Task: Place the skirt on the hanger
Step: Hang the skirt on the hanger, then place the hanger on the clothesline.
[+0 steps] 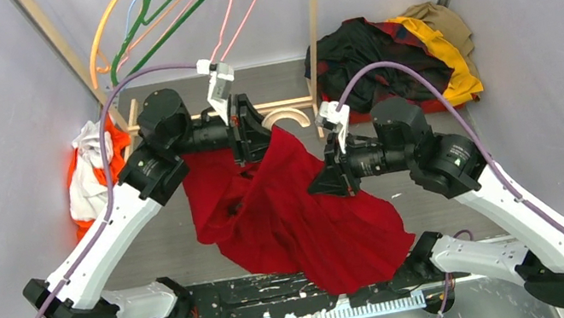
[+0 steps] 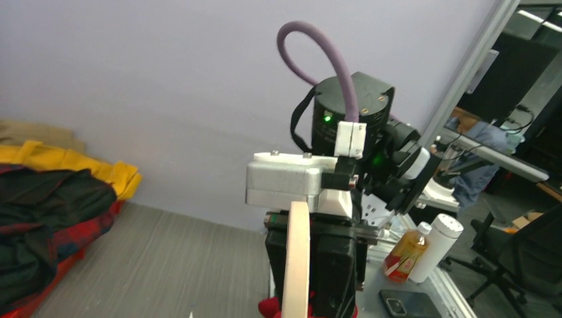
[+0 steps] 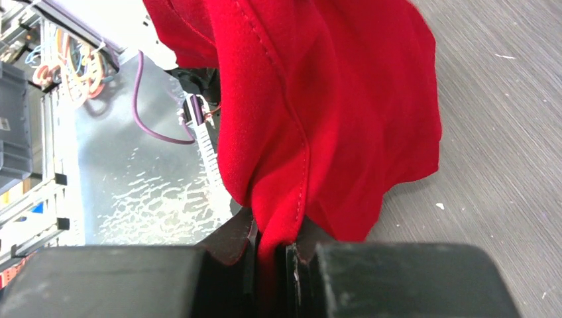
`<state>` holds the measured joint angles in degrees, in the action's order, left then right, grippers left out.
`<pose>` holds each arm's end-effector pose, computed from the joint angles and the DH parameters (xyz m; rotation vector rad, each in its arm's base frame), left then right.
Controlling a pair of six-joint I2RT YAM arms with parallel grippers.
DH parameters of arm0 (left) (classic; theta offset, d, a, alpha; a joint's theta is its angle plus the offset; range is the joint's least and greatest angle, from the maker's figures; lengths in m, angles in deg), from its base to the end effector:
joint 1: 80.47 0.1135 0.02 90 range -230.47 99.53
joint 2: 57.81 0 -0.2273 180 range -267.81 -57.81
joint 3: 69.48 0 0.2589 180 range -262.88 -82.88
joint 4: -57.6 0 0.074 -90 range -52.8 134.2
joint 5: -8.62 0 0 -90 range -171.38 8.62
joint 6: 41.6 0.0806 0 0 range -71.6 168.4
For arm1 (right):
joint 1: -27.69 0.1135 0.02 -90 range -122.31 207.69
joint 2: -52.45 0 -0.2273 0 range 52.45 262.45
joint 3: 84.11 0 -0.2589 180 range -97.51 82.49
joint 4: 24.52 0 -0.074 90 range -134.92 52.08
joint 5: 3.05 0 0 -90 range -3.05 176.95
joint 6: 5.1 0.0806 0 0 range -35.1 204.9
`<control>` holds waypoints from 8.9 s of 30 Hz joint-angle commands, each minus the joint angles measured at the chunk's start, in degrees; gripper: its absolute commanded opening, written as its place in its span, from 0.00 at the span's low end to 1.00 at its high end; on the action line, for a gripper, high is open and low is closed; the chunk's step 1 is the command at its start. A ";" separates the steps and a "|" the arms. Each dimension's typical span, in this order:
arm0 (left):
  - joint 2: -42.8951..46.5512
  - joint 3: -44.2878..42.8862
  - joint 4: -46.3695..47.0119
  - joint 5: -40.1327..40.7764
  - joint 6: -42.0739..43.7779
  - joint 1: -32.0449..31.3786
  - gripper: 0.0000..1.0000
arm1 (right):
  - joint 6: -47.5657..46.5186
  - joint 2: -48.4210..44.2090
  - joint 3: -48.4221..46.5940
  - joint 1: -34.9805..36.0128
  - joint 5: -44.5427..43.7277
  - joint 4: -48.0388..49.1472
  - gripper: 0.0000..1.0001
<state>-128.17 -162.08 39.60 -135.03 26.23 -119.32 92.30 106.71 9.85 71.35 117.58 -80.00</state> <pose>0.1966 -0.2417 0.4346 1.0469 1.3937 -1.5039 0.1443 0.1944 0.3767 -0.9919 1.8443 1.0897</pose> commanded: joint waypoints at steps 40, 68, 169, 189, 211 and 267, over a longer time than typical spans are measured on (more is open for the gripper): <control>12.39 6.63 -10.28 31.08 10.19 0.09 0.33 | -3.68 18.86 -34.12 -1.13 -46.85 -2.72 0.01; 12.66 7.62 -13.40 32.61 12.42 0.09 0.32 | 3.09 55.97 -71.80 -21.63 -25.52 -1.13 0.01; 7.31 -2.36 -19.25 18.64 5.00 0.48 0.25 | 53.27 76.73 -80.24 -20.34 -44.56 60.63 0.01; 4.71 -4.19 -19.98 17.77 4.68 -0.66 0.23 | 54.96 78.11 -82.43 -22.55 -41.41 62.76 0.01; 5.81 -0.22 -16.63 18.01 3.45 -1.05 0.22 | 47.80 69.97 -66.01 -17.13 -33.08 65.10 0.01; 0.94 0.49 -17.31 20.69 7.54 -1.01 0.21 | 60.23 76.15 -50.93 -17.60 -25.49 113.04 0.01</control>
<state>-127.04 -161.47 20.34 -114.81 32.59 -120.22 152.56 183.27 -36.25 54.82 90.79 21.79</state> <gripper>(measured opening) 0.208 0.197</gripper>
